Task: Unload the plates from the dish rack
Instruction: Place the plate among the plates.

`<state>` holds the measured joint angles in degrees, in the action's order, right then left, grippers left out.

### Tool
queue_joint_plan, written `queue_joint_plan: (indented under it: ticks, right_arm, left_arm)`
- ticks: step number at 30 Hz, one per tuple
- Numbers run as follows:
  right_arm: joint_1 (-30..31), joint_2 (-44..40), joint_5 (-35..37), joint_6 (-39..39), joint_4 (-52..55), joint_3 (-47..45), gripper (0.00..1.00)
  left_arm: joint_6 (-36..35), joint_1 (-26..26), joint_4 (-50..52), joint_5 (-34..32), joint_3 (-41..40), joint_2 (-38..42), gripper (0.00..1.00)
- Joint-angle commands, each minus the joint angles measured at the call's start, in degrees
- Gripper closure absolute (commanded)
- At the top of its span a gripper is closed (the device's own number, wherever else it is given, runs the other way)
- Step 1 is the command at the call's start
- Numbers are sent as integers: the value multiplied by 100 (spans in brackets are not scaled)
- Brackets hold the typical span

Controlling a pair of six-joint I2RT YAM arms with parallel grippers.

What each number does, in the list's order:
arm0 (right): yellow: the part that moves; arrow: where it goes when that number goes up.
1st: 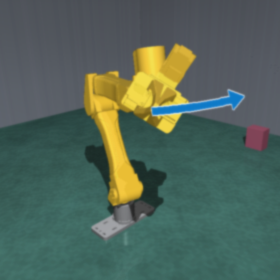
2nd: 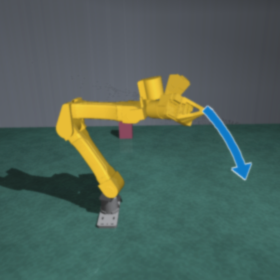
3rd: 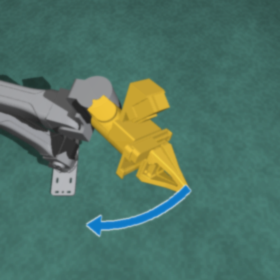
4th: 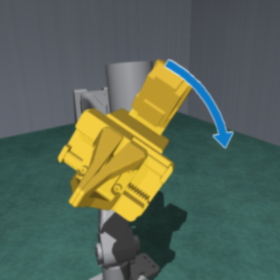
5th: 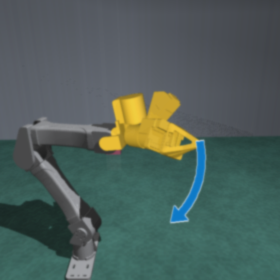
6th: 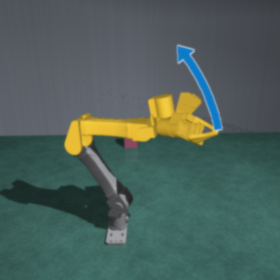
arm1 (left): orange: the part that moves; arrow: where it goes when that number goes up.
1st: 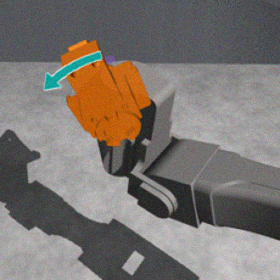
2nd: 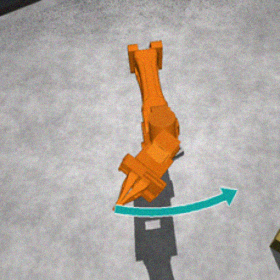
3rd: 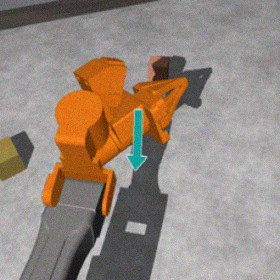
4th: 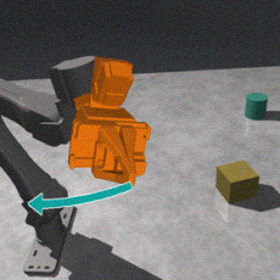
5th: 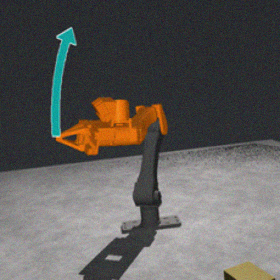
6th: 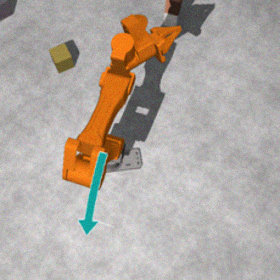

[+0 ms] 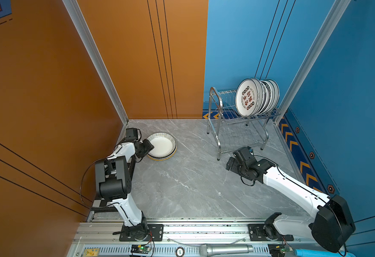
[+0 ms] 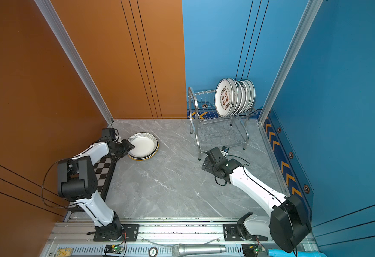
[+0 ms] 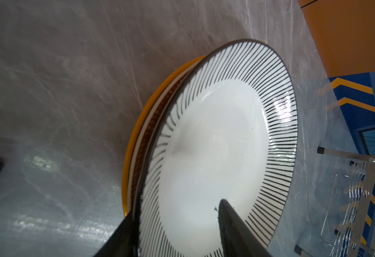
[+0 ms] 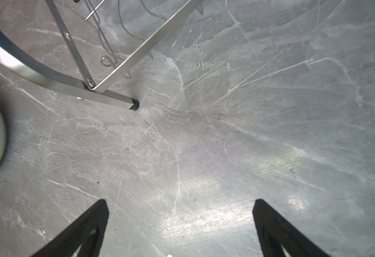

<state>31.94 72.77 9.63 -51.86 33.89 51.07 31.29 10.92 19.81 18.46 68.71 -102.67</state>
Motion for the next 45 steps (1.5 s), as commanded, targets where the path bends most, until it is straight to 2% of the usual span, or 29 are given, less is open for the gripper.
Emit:
queue_joint_plan:
  ticks: [1,5,7,10,11,12,21,28,31,35,39,45]
  right_arm:
    - [-4,-25,-75,149,-5,123,0]
    - [-21,-69,-103,176,-5,120,0]
    - [-29,-88,-120,182,4,114,0]
    - [-46,-116,-146,193,-5,110,0]
    - [-48,-115,-157,202,-5,108,0]
    - [-56,-114,-165,217,-5,114,0]
    - [-116,-158,-215,353,-8,174,0]
    - [-418,-286,-217,1019,4,394,0]
    - [-470,-441,175,1302,87,571,0]
    - [-470,-666,980,1669,618,1111,0]
    - [-437,-794,1477,2266,1179,1876,0]
    - [-478,-1220,1547,3293,791,2712,0]
  left_arm:
    - [-79,103,196,-106,-43,155,40]
    - [-89,124,236,-90,-49,195,36]
    - [-92,117,330,-119,-44,244,27]
    - [-116,112,484,-257,-53,315,19]
    - [-150,108,574,-300,-34,333,12]
    - [-174,92,653,-357,-16,355,0]
    - [-193,31,939,-636,-75,703,2]
    - [-116,-176,1200,-1070,-301,1501,2]
    - [129,-498,1305,-1554,-463,1999,2]
    - [507,-1217,1345,-2222,-597,2573,2]
    - [510,-1897,1510,-2246,-444,2803,2]
    - [180,-2848,1536,-2790,-244,3207,2]
